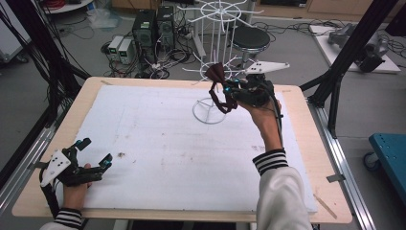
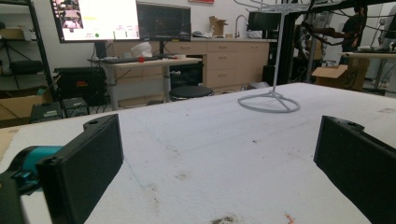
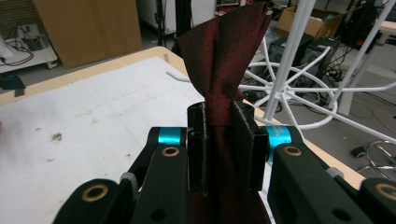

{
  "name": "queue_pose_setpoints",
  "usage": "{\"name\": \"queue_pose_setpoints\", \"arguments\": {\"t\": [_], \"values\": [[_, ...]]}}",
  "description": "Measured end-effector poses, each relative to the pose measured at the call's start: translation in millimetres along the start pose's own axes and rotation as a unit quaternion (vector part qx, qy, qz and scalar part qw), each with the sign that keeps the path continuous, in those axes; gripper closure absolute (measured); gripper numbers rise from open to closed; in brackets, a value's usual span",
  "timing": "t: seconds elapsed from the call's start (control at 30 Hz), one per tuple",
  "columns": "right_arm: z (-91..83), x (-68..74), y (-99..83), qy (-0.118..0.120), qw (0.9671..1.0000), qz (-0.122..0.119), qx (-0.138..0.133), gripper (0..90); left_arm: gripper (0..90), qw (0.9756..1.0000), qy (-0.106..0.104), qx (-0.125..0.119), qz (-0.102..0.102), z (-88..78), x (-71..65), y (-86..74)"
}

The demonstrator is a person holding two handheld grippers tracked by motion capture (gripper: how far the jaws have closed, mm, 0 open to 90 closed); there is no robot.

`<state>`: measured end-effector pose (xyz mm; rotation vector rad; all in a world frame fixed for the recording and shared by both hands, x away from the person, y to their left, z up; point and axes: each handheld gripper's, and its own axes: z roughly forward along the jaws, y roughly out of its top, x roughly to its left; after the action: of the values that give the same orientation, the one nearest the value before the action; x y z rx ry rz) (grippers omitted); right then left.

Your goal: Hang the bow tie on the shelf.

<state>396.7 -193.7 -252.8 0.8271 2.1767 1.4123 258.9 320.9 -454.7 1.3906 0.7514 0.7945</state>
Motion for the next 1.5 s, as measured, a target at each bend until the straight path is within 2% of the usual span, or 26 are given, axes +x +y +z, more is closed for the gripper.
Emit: {"name": "queue_pose_setpoints", "arguments": {"t": [0.33,0.73,1.23,1.37,1.43,1.5], "values": [[8.0,-8.3,-3.7,-0.021,0.9996,0.008,0.018,76.3,1.8,1.0,0.0,-0.001,-0.001,0.0,0.0,-0.1],[13.5,-8.1,-4.1,-0.034,0.999,-0.001,0.028,75.1,1.8,1.0,0.001,-0.001,0.0,-0.1,0.2,-0.1],[11.8,-9.9,-4.6,-0.04,0.999,-0.001,0.018,69.2,1.8,1.0,0.001,-0.002,0.0,-0.3,0.1,-0.1],[11.1,-9.6,-4.3,-0.045,0.9988,-0.01,0.015,64.7,1.8,1.0,0.001,-0.003,0.0,-0.3,-0.1,-0.1],[10.9,-9.2,-4.2,-0.05,0.9986,-0.014,0.013,59.8,1.8,1.0,0.001,-0.002,0.0,-0.4,0.1,-0.1],[10.2,-8.0,-3.8,-0.063,0.9979,-0.015,0.009,50.8,1.8,1.0,0.001,-0.003,0.0,-0.3,0.1,-0.1]]}}
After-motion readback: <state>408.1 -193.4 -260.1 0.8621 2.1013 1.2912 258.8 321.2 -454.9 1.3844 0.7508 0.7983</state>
